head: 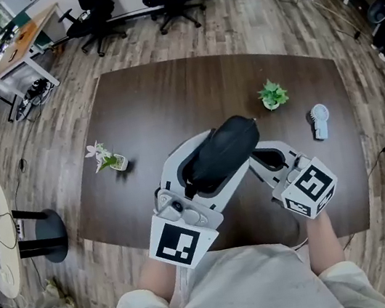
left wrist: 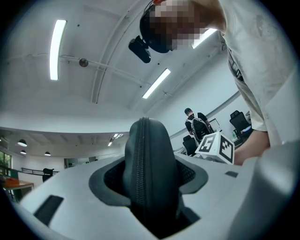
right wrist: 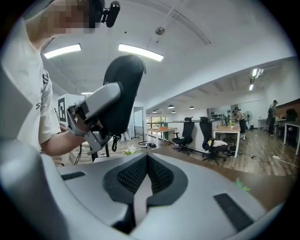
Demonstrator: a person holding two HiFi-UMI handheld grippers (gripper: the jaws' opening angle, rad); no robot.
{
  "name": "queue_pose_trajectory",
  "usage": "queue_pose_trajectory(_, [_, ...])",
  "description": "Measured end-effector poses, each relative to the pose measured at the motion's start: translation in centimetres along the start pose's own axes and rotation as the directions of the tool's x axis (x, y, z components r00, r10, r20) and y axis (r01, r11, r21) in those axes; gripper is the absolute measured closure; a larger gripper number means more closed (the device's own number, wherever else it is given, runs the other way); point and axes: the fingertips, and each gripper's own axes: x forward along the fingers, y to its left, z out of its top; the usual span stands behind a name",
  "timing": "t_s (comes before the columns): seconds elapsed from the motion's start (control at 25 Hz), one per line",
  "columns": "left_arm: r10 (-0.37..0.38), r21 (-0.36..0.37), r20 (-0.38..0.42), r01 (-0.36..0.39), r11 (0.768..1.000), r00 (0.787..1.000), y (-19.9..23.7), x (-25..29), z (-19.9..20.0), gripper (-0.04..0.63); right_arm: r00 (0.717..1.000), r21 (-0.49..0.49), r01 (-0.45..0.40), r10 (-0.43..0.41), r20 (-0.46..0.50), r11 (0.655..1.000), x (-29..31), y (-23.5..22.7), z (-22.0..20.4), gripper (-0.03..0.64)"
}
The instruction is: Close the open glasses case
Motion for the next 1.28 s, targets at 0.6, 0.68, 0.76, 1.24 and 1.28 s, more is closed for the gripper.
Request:
queue_pose_trajectory(0.6, [0.262,-0.229,-0.089,-0.276,0.934,0.961,4.9,0.5,-3.2,0.342,0.794,-0.093,0.573,-0.523,0.309,0.815,-8.5,-5.9,8.1,0.615])
queue_pose_trajectory(0.68, [0.287,-0.238,-0.141,-0.314,0.919,0.947,5.2,0.2,-4.9,0.342,0.769,-0.067,0.607,-0.563,0.302,0.792,-9.3,-6.6,7.5,0.615])
queue_pose_trajectory(0.76, [0.306,-0.243,-0.198,-0.349,0.905,0.931,5.2,-0.4,-6.9,0.341,0.764,-0.05,0.62,-0.588,0.266,0.783,-9.6,-7.1,6.5,0.615])
queue_pose_trajectory(1.24, [0.351,-0.255,-0.306,-0.431,0.866,0.885,4.2,-1.2,-10.7,0.337,0.697,0.016,0.698,-0.684,0.216,0.716,-11.6,-9.1,4.1,0.615])
queue_pose_trajectory(1.28, [0.353,-0.254,-0.301,-0.432,0.866,0.886,4.3,-1.1,-10.6,0.337,0.697,0.014,0.698,-0.683,0.219,0.716,-11.6,-9.2,4.2,0.615])
